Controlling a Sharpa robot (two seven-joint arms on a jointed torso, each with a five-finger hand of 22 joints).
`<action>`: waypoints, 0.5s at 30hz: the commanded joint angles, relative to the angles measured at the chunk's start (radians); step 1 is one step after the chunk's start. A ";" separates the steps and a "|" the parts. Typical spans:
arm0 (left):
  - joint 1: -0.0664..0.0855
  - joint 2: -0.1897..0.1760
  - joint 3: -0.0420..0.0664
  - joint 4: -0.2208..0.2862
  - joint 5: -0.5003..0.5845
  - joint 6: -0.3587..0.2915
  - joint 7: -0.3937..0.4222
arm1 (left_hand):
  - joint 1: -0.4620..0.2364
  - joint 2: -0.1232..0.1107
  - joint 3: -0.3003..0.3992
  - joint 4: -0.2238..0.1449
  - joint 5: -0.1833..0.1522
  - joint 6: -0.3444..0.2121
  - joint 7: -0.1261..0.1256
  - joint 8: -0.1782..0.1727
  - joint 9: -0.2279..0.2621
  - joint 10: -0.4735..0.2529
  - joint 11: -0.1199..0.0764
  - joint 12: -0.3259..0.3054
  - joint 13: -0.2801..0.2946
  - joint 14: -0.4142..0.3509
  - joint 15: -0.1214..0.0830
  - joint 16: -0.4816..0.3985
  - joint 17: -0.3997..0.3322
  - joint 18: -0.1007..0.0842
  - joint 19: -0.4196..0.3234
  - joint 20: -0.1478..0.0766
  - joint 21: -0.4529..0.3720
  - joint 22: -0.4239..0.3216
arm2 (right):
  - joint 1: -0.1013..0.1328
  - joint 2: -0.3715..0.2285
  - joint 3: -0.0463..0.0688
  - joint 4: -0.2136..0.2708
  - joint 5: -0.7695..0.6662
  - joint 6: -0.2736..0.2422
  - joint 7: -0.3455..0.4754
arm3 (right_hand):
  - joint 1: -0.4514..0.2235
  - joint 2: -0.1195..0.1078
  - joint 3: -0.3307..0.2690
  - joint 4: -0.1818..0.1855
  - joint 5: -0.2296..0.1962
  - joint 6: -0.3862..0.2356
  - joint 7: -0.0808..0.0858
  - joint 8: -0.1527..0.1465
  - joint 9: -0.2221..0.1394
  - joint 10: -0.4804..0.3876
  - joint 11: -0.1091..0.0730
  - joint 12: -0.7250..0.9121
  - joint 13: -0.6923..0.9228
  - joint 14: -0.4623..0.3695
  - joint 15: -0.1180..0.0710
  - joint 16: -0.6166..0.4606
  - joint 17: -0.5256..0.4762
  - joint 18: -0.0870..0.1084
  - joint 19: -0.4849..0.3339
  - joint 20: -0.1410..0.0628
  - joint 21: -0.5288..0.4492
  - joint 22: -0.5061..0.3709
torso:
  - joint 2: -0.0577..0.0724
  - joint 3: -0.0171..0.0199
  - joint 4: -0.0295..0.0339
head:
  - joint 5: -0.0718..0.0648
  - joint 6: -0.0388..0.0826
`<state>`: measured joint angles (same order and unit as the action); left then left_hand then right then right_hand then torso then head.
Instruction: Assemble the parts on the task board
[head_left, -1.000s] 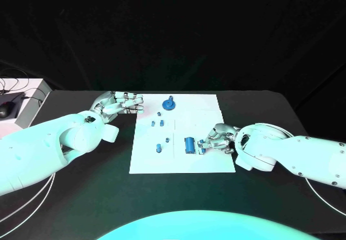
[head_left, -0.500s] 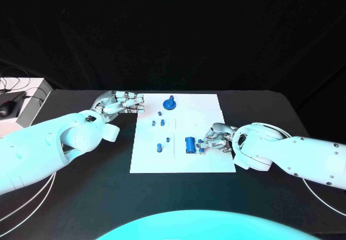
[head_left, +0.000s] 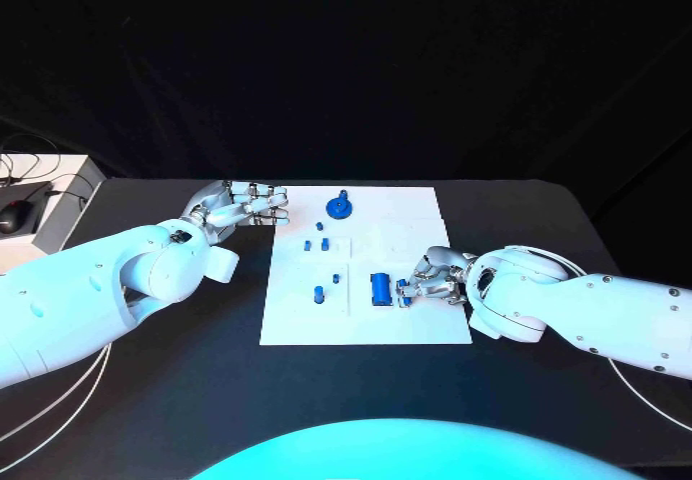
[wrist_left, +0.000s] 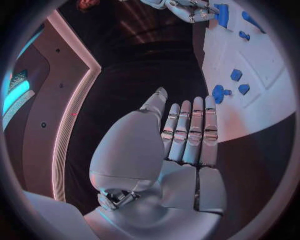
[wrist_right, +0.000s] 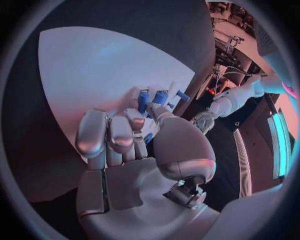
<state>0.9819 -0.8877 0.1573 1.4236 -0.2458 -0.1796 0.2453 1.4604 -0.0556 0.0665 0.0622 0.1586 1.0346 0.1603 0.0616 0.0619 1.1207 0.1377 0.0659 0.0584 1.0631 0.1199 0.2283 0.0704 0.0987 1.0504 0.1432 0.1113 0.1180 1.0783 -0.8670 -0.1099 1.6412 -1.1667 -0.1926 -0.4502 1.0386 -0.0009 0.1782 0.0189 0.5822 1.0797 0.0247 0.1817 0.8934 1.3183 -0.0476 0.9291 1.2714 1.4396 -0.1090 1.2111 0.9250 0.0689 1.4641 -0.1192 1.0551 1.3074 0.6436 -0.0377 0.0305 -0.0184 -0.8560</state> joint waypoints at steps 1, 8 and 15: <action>0.000 0.000 0.001 0.003 -0.001 0.016 0.003 | -0.001 0.003 0.003 0.000 0.000 -0.003 0.006 0.001 0.000 -0.009 0.001 -0.005 0.001 -0.007 0.000 0.003 0.001 -0.019 -0.006 -0.002 -0.005 0.001 | -0.003 0.000 -0.001 0.003 -0.014 0.039 -0.006 | 0.007 0.002 0.185 -0.192 -0.001 0.008 -0.002 -0.002 -0.001 0.000 -0.005 0.000 -0.001 0.004 -0.001 -0.005 0.001 -0.007 0.043 -0.003 0.000 0.142 | 0.000 0.0001 0.0003 | 0.001 -0.001; 0.000 0.000 0.001 0.003 -0.001 0.016 0.004 | -0.001 0.003 0.003 0.000 0.000 -0.003 0.006 0.001 0.000 -0.009 0.001 -0.005 0.001 -0.007 0.000 0.003 0.001 -0.019 -0.006 -0.002 -0.005 0.001 | -0.003 0.002 -0.001 0.003 -0.015 0.048 -0.008 | 0.008 -0.001 0.181 -0.190 -0.002 0.009 -0.002 -0.002 -0.002 0.000 -0.005 0.001 0.000 0.004 -0.001 -0.005 0.001 -0.007 0.043 -0.003 -0.001 0.142 | 0.000 0.0000 -0.0004 | 0.003 -0.002; 0.000 0.000 0.001 0.004 -0.001 0.017 0.003 | 0.001 0.004 0.003 0.000 0.001 -0.003 0.005 0.001 0.000 -0.008 0.001 -0.005 0.001 -0.007 -0.001 0.003 0.001 -0.019 -0.006 -0.002 -0.005 0.001 | -0.008 0.009 -0.001 0.001 -0.015 0.035 -0.003 | 0.010 -0.002 0.176 -0.188 -0.003 0.010 -0.003 -0.003 -0.004 0.000 -0.006 0.001 -0.001 0.004 -0.001 -0.006 0.002 -0.007 0.043 -0.003 0.000 0.142 | 0.000 0.0000 0.0012 | 0.006 -0.004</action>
<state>0.9819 -0.8882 0.1573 1.4242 -0.2458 -0.1790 0.2443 1.4604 -0.0556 0.0665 0.0621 0.1586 1.0346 0.1603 0.0616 0.0619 1.1207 0.1377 0.0659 0.0584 1.0631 0.1199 0.2283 0.0704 0.0987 1.0504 0.1432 0.1113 0.1179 1.0767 -0.8628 -0.1080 1.6393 -1.1743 -0.1777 -0.4564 1.0396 0.0002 0.1755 0.0162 0.5783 1.0831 0.0216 0.1853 0.8924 1.3182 -0.0472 0.9291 1.2714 1.4397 -0.1090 1.2111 0.9261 0.0689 1.4641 -0.1192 1.0551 1.3080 0.6437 -0.0375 0.0308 -0.0133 -0.8591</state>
